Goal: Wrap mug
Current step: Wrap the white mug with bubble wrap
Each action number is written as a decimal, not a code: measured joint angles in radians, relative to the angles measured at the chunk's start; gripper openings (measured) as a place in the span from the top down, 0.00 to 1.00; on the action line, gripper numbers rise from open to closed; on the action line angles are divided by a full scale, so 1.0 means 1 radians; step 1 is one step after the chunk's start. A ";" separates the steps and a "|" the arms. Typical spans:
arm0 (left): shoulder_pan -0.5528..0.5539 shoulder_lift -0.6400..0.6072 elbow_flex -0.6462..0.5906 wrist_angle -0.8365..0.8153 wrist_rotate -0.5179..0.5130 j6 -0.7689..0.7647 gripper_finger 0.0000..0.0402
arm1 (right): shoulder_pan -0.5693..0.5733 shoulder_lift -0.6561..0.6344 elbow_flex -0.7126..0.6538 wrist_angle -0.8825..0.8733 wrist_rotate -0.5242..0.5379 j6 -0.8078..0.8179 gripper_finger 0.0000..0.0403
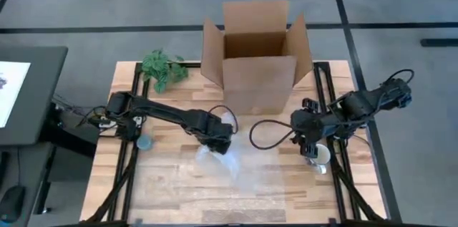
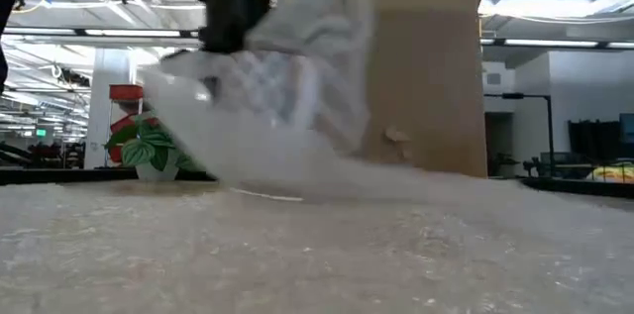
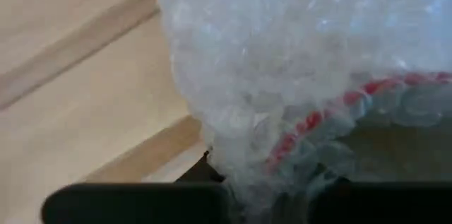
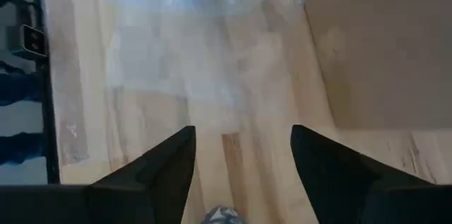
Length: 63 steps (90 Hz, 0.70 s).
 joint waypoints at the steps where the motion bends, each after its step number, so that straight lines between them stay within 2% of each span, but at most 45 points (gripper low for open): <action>1: -0.001 -0.002 0.000 -0.015 0.000 0.003 0.97 | 0.000 0.000 -0.003 0.009 0.000 -0.004 0.46; 8: -0.002 -0.008 -0.003 -0.085 -0.001 0.056 0.97 | -0.007 -0.001 -0.048 0.098 -0.001 -0.042 0.47; 17: -0.002 -0.007 -0.019 -0.082 0.001 0.153 0.98 | -0.025 0.000 -0.147 0.229 -0.043 -0.102 0.49; 30: -0.002 -0.003 -0.065 -0.082 0.000 0.225 0.98 | -0.085 0.001 -0.340 0.472 -0.165 -0.155 0.51; 47: -0.007 -0.009 -0.117 -0.055 -0.007 0.285 0.97 | -0.160 0.001 -0.541 0.722 -0.202 -0.237 0.52; 63: -0.008 -0.006 -0.119 -0.056 -0.029 0.299 0.91 | -0.211 0.078 -0.658 1.001 -0.384 -0.406 0.53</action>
